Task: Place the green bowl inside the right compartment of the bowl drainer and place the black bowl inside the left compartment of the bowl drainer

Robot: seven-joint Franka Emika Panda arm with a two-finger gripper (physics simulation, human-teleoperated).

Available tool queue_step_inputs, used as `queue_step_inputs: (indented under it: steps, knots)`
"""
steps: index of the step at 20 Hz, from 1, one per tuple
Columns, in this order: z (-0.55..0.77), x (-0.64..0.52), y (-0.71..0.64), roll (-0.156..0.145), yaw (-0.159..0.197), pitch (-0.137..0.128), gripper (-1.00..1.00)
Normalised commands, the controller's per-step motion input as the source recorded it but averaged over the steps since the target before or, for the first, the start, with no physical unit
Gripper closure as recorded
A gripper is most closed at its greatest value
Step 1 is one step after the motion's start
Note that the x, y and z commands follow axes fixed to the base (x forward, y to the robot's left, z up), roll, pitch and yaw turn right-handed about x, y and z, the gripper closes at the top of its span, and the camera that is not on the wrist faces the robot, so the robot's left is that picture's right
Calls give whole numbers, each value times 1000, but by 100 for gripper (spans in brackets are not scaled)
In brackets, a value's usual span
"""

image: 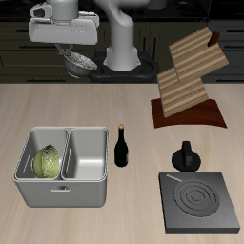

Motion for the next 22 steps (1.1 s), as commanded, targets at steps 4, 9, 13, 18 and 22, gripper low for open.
queue_step_inputs:
  steps: [4, 9, 13, 18, 22]
  knots:
    - [233, 407, -24, -25, 6, 11, 100]
    - [271, 404, 24, -8, -25, 20, 100]
    - [192, 394, 35, -4, -9, 27, 100]
    - [178, 484, 40, 8, 8, 37, 100]
    - [150, 460, 88, -17, 1, 9, 100]
